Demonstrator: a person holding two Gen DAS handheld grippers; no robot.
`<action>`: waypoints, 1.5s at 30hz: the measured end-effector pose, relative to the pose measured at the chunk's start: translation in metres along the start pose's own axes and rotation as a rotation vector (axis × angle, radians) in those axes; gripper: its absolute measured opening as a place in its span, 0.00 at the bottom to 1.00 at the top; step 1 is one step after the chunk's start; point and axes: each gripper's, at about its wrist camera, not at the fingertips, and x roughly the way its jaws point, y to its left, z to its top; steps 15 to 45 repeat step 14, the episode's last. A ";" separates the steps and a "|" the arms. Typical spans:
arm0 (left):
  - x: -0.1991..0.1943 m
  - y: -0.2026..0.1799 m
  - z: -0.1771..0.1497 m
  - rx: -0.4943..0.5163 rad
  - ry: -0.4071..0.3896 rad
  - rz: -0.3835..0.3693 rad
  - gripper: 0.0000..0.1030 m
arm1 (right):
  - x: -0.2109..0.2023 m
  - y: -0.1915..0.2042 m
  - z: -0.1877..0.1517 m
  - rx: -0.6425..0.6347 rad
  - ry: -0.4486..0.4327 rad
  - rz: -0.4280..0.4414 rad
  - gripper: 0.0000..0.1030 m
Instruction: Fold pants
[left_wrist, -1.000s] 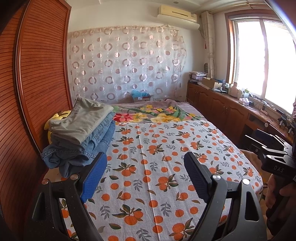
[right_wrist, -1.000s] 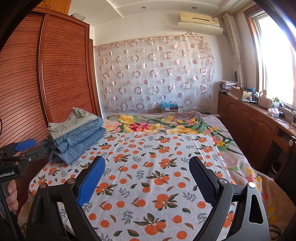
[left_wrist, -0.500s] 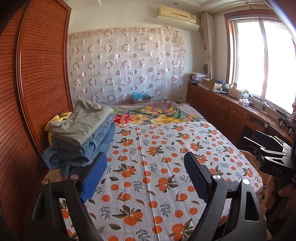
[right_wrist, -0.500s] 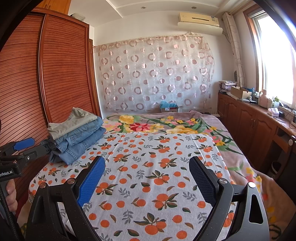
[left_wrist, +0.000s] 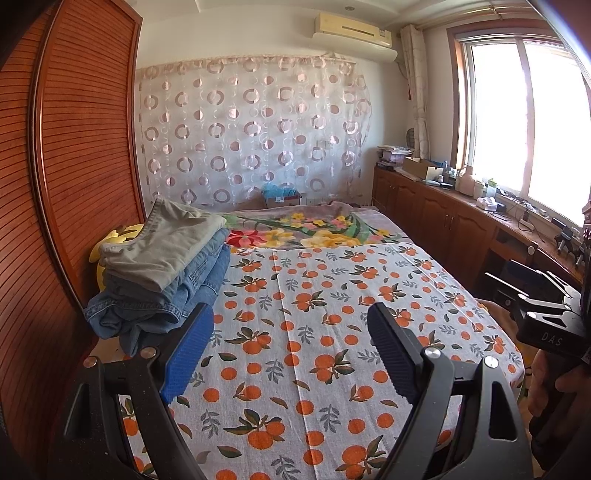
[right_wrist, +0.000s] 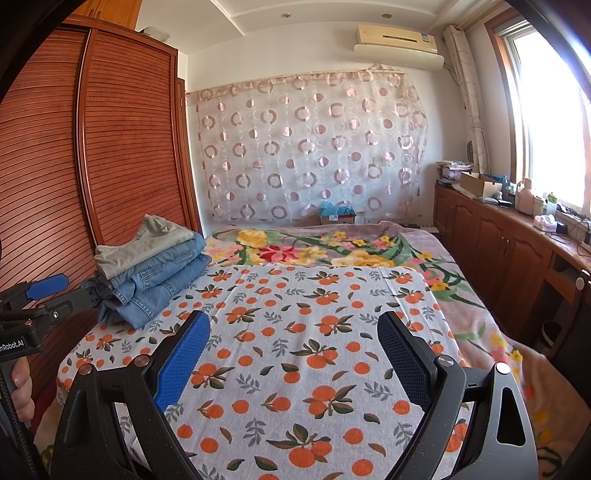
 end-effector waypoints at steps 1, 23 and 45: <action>0.000 0.001 -0.001 0.001 0.000 0.000 0.83 | 0.000 0.000 0.000 0.000 0.000 0.000 0.90; 0.000 0.000 -0.001 0.002 0.001 -0.002 0.83 | 0.000 0.000 0.000 0.002 -0.003 -0.002 0.90; 0.000 0.000 -0.001 0.002 0.001 -0.002 0.83 | 0.000 0.000 0.000 0.002 -0.003 -0.002 0.90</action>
